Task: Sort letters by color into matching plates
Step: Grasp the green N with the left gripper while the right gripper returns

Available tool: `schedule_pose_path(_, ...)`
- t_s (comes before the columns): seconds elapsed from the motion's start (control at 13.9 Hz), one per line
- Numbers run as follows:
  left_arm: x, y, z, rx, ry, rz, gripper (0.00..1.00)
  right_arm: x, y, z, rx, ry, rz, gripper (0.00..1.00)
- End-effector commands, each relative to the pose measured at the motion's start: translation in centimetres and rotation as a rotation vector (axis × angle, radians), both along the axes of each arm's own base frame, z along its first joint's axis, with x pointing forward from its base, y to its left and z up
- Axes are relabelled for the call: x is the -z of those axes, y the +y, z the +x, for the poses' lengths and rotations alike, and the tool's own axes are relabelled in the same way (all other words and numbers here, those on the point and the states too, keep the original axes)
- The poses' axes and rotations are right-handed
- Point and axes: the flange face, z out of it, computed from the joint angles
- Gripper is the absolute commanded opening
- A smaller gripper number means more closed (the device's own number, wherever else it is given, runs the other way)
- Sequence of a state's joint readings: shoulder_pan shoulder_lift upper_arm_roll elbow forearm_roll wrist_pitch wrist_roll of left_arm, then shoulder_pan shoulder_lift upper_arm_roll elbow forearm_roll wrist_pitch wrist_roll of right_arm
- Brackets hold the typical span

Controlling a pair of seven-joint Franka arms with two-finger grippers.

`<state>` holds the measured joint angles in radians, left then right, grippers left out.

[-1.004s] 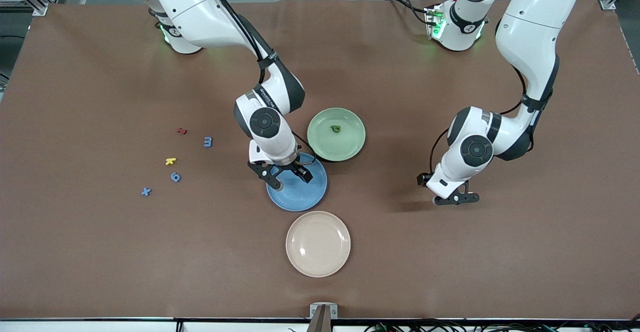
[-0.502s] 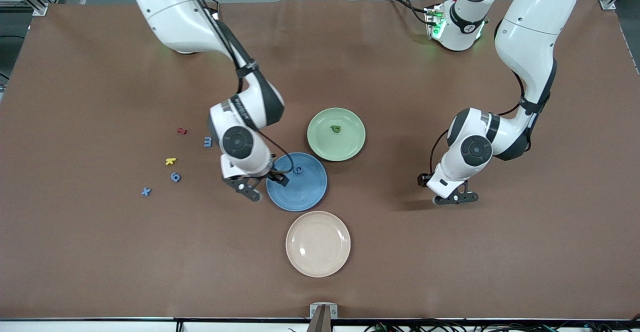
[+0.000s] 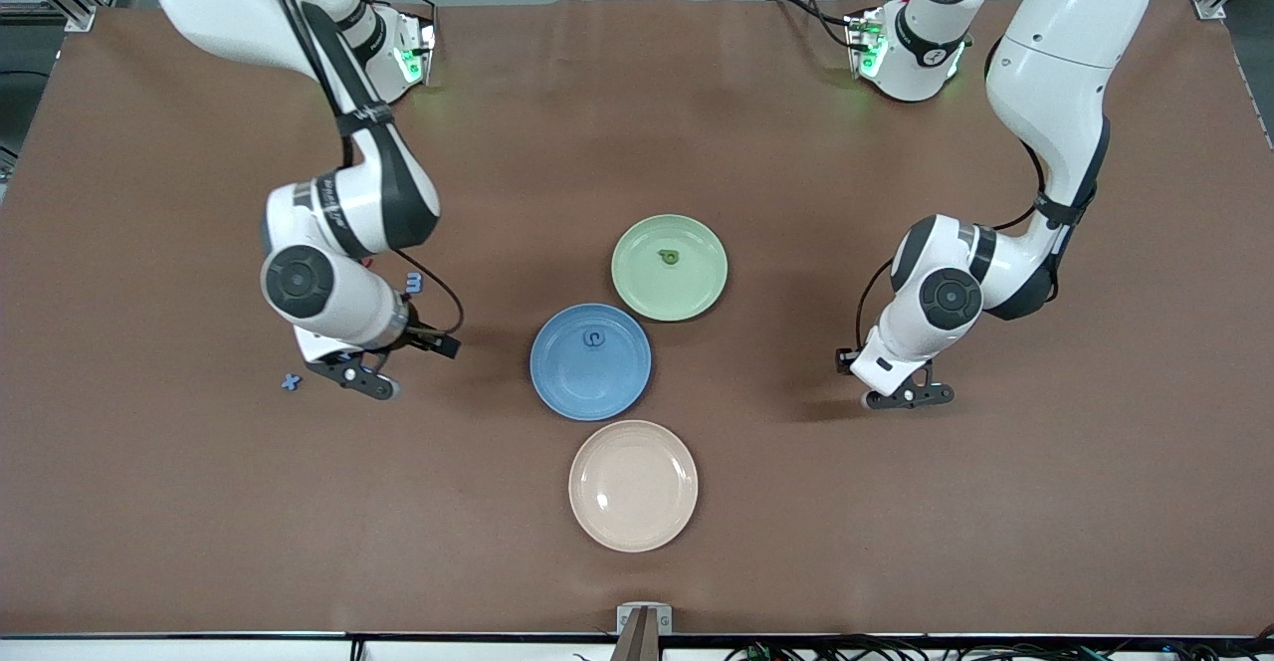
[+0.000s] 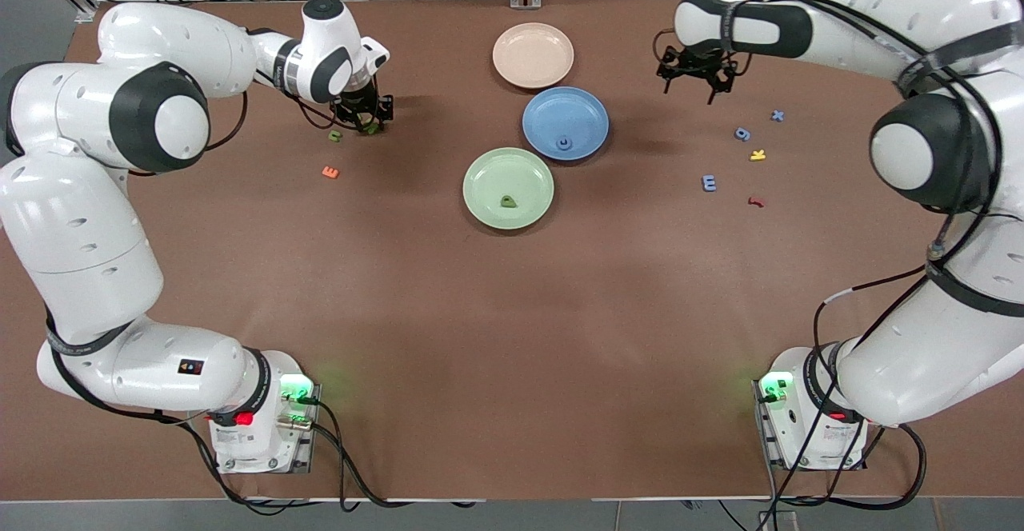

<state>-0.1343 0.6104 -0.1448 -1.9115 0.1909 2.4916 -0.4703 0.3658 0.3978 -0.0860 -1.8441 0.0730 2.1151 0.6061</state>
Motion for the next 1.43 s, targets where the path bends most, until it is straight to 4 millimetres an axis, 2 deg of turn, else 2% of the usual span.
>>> schedule_pose_path(0.0, 0.4, 0.3, -0.1, 0.01, -0.004, 0.006, 0.35, -0.8, -3.0, -3.3, -0.066, -0.021, 0.015, 1.0)
schedule_pose_path(0.22, 0.2, 0.3, 0.1, 0.005, -0.009, 0.005, 0.24, 0.7, -8.2, -4.4, -0.158, -0.037, 0.036, 1.0)
schedule_pose_path(0.36, -0.5, -0.2, 0.1, 0.003, -0.019, 0.002, 0.23, 2.5, -11.7, -4.7, -0.225, -0.084, 0.044, 1.0)
schedule_pose_path(0.43, -1.1, -1.0, 0.0, 0.003, -0.021, -0.004, 0.23, 2.8, -13.3, -4.4, -0.246, -0.117, 0.043, 1.0)
schedule_pose_path(0.79, -4.7, -7.9, -2.0, -0.035, 0.038, -0.023, 0.23, 6.1, -14.8, -3.4, -0.289, -0.167, 0.031, 1.0)
schedule_pose_path(0.93, -5.8, -11.6, -3.5, -0.081, 0.07, -0.033, 0.23, 8.2, -15.8, -2.9, -0.302, -0.182, 0.023, 1.0)
schedule_pose_path(1.15, -6.7, -17.6, -6.5, -0.131, 0.071, -0.054, 0.23, 10.2, -16.1, -2.1, -0.303, -0.182, 0.017, 1.0)
schedule_pose_path(1.36, -6.1, -23.2, -10.5, -0.136, 0.083, -0.043, 0.23, 11.2, -16.1, -2.3, -0.302, -0.166, 0.018, 0.97)
